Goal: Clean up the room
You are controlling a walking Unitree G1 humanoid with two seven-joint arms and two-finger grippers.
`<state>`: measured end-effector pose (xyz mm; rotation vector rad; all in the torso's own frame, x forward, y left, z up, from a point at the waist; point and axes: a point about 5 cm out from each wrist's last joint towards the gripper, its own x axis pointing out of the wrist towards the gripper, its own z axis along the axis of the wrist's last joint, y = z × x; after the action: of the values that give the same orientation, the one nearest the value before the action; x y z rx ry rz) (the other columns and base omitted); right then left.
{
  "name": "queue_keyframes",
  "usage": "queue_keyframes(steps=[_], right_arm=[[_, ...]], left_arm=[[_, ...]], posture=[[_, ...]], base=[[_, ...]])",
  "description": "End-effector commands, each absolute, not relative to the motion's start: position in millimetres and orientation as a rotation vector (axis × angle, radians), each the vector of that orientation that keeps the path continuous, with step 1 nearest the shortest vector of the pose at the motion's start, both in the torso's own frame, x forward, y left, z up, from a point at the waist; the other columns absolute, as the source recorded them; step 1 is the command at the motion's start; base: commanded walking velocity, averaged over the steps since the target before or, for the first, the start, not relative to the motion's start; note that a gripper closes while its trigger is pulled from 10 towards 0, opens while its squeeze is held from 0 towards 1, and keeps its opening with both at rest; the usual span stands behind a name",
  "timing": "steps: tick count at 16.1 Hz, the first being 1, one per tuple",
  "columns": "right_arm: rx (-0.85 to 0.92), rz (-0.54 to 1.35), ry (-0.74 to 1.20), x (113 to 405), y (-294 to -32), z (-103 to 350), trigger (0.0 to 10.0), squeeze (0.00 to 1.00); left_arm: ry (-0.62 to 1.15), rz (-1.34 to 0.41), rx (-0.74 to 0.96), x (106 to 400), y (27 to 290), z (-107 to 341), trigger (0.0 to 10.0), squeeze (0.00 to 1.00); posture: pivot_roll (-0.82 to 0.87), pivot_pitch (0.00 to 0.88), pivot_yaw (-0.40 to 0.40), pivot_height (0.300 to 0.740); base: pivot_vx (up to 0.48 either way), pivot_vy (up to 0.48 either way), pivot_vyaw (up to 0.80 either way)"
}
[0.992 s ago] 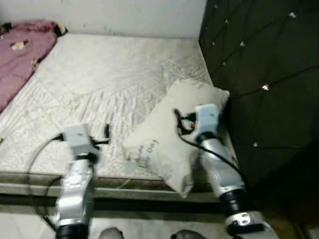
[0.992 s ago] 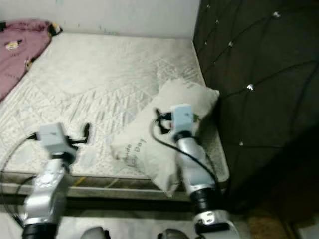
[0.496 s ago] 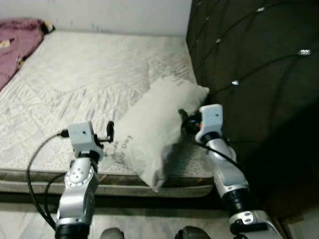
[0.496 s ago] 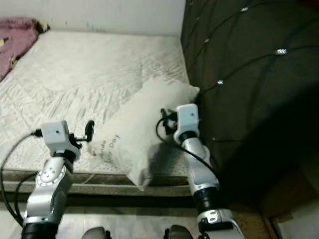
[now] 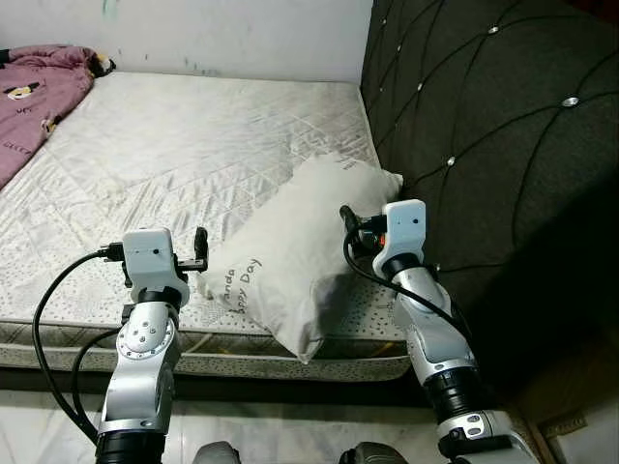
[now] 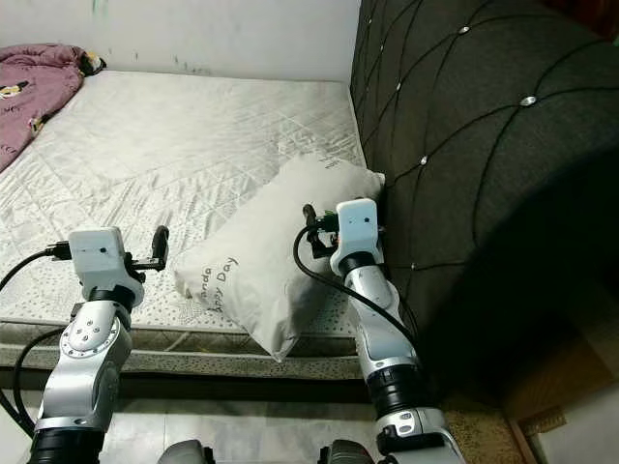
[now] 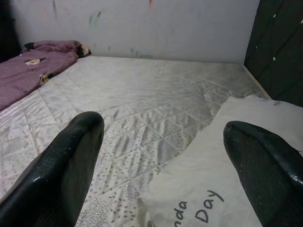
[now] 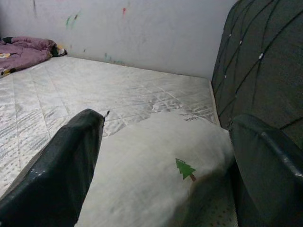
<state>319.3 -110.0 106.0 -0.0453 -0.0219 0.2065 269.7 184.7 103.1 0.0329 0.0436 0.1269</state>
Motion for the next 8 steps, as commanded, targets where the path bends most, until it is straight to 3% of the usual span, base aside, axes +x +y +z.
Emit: queue_keyframes(steps=[1,4,8], right_arm=[[-0.055,0.225,-0.048,321.2,-107.6,113.3,10.0,0.00],[-0.055,0.230,-0.048,322.3,-106.9,114.3,10.0,0.00],[-0.056,0.226,-0.047,323.0,-106.9,114.7,10.0,0.00]], left_arm=[[0.040,0.134,0.034,271.1,184.8,104.4,10.0,0.00],[0.046,0.140,-0.002,270.5,186.3,102.8,10.0,0.00],[0.020,0.089,-0.044,269.6,182.9,105.5,10.0,0.00]], posture=[[-0.04,0.000,-0.023,0.740],[-0.04,0.000,-0.031,0.740],[-0.04,0.000,-0.033,0.740]], base=[[0.000,0.000,0.80],[0.000,0.000,0.70],[0.000,0.000,0.00]])
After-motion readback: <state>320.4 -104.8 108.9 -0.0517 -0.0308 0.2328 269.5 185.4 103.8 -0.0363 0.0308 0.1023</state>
